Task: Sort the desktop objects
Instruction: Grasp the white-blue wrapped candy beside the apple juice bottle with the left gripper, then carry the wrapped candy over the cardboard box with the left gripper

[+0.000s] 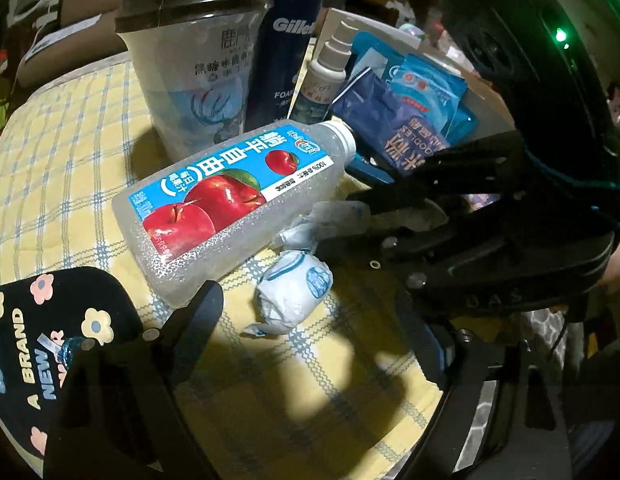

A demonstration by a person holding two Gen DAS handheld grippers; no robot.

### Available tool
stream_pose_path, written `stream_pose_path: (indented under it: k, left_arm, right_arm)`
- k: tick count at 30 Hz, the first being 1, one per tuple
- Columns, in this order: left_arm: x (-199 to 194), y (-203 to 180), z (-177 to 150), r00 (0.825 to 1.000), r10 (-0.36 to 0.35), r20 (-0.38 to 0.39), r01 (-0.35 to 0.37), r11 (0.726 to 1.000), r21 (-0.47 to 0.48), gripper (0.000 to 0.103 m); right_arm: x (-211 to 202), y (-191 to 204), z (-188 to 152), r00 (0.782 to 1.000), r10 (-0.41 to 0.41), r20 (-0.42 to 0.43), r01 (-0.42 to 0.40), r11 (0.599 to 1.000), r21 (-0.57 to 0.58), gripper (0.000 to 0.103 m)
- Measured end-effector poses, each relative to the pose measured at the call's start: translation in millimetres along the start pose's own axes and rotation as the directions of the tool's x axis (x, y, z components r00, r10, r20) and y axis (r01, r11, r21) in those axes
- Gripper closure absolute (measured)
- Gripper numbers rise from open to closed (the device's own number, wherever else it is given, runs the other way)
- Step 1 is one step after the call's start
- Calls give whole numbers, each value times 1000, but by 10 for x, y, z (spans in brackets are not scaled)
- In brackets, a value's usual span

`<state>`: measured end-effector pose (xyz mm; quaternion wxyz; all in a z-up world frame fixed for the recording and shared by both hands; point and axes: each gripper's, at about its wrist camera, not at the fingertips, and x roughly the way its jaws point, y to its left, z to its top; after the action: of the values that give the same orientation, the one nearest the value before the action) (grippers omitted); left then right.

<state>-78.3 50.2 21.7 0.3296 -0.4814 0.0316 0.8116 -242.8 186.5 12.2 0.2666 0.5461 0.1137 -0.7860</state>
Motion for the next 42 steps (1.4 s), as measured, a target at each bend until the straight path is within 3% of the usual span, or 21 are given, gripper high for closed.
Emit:
stream_pose_path:
  k: [1, 2, 3, 10, 14, 17, 20, 22, 23, 30, 32, 34, 38, 42]
  left_arm:
    - [2, 4, -4, 1000, -13, -8, 13, 1000, -1, 33]
    - [11, 13, -11, 999, -33, -20, 33, 999, -4, 54]
    - [13, 15, -23, 999, -38, -33, 38, 999, -5, 65]
    - [-158, -36, -109, 997, -56, -52, 57, 998, 23, 65]
    - [-152, -46, -134, 997, -37, -61, 39, 999, 25, 48]
    - [-18, -41, -140, 996, -21, -83, 23, 999, 23, 48]
    - [3, -69, -125, 998, 0, -62, 3, 999, 38, 51]
    - [-11, -30, -125, 999, 7, -53, -5, 1000, 26, 71]
    - [-31, 22, -128, 999, -1, -42, 1, 1000, 1, 73]
    - [-227, 50, -112, 999, -47, -3, 47, 997, -55, 73]
    - [-323, -63, -55, 999, -48, 6, 49, 999, -24, 73]
    - [-464, -281, 33, 997, -65, 34, 65, 998, 12, 73]
    - [-648, -547, 306, 988, -133, 82, 132, 991, 14, 73]
    - [-818, -665, 424, 984, -133, 120, 132, 991, 13, 73]
  right_arm:
    - [11, 13, -11, 1000, 13, -5, -13, 1000, 4, 66]
    - [20, 23, -22, 1000, 28, -13, -28, 1000, 3, 71]
    - [26, 50, -34, 999, 32, -19, -32, 999, -3, 74]
    - [-123, 186, -80, 987, 159, -20, -159, 987, 5, 74]
    - [-138, 208, -99, 990, 142, -18, -142, 990, -4, 71]
    - [-18, 160, -94, 993, 112, -34, -111, 994, 8, 71]
    - [25, 154, -79, 995, 101, -18, -101, 995, 4, 72]
    - [26, 155, -74, 994, 105, -19, -104, 994, 13, 77]
    - [13, 150, -69, 994, 109, -12, -108, 994, 23, 77]
    - [-347, 108, -46, 987, 137, 85, -144, 986, 80, 79]
    - [-565, 88, -61, 982, 138, 129, -150, 985, 88, 81]
    - [-814, 39, -101, 975, 125, 184, -146, 984, 102, 91]
    - [-1247, -184, -279, 958, 105, 268, -155, 973, 171, 92]
    - [-1393, -336, -471, 954, 76, 291, -145, 964, 223, 92]
